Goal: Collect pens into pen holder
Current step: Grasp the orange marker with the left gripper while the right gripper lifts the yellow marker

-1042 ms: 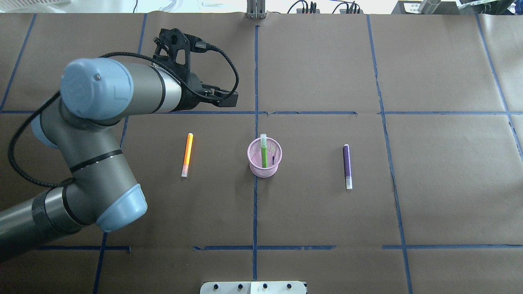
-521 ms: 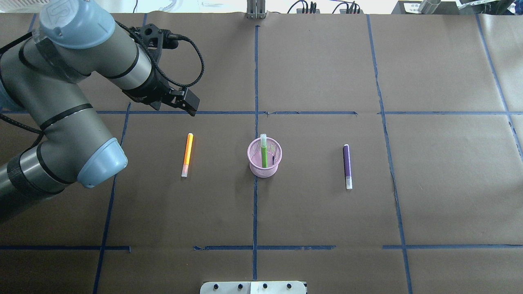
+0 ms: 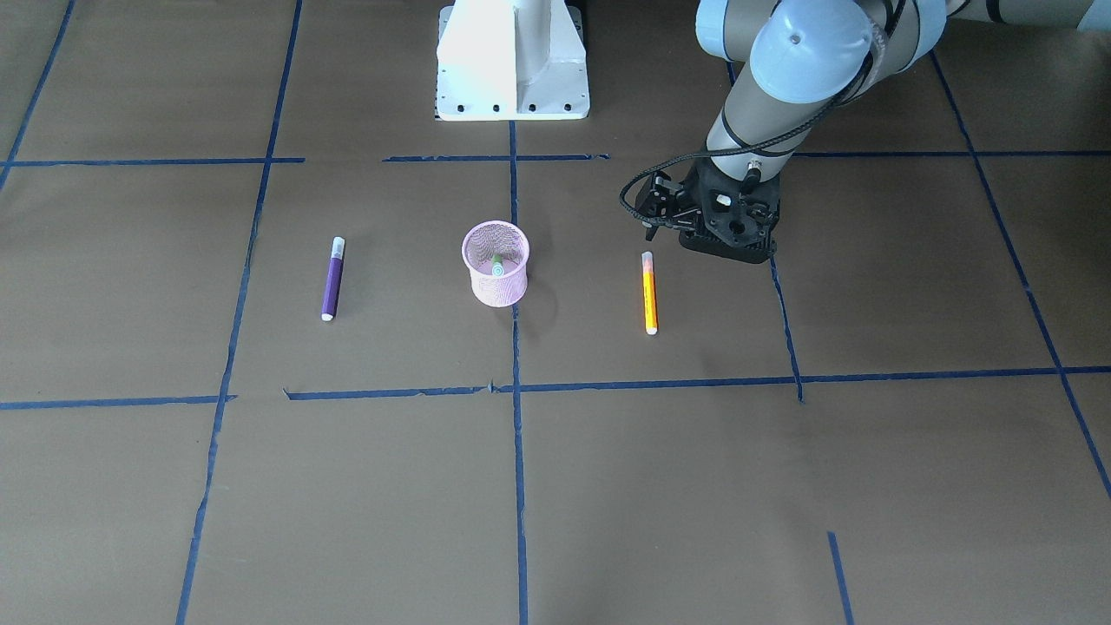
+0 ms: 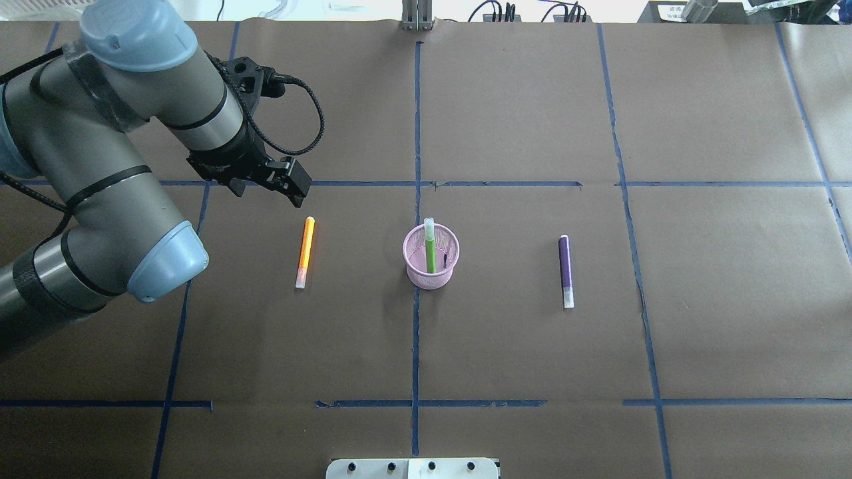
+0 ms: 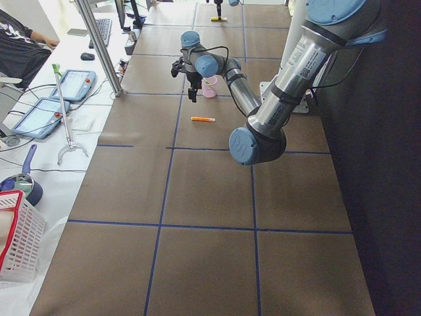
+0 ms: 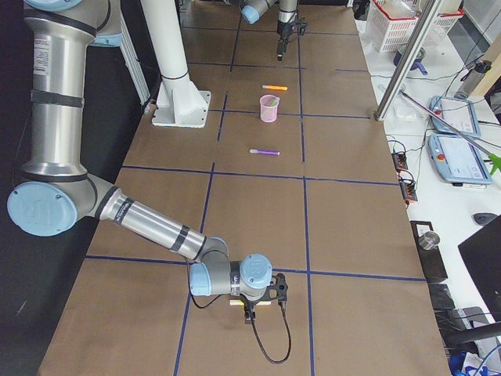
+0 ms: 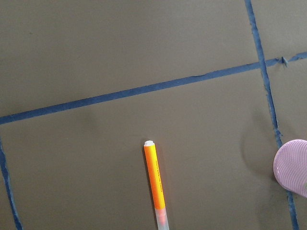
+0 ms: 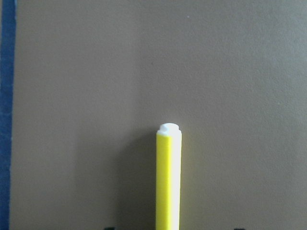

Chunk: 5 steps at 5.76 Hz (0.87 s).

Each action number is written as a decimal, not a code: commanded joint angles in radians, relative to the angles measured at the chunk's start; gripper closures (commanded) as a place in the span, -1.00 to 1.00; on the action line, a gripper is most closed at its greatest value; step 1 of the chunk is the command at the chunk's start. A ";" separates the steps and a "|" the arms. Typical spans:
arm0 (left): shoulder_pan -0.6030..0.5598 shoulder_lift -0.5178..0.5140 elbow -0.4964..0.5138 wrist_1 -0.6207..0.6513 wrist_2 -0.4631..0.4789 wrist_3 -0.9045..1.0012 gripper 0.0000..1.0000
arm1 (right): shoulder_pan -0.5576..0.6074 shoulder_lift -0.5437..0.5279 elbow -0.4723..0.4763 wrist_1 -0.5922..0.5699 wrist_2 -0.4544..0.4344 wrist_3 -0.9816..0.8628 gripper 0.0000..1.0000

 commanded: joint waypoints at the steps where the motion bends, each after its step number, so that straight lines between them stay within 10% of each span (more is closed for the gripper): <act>1: -0.002 0.001 0.001 0.002 -0.001 0.001 -1.00 | -0.001 0.000 -0.003 0.000 -0.002 0.001 -0.17; 5: -0.011 0.009 0.003 0.003 -0.002 0.003 -1.00 | -0.001 0.000 0.000 0.000 -0.003 -0.003 0.75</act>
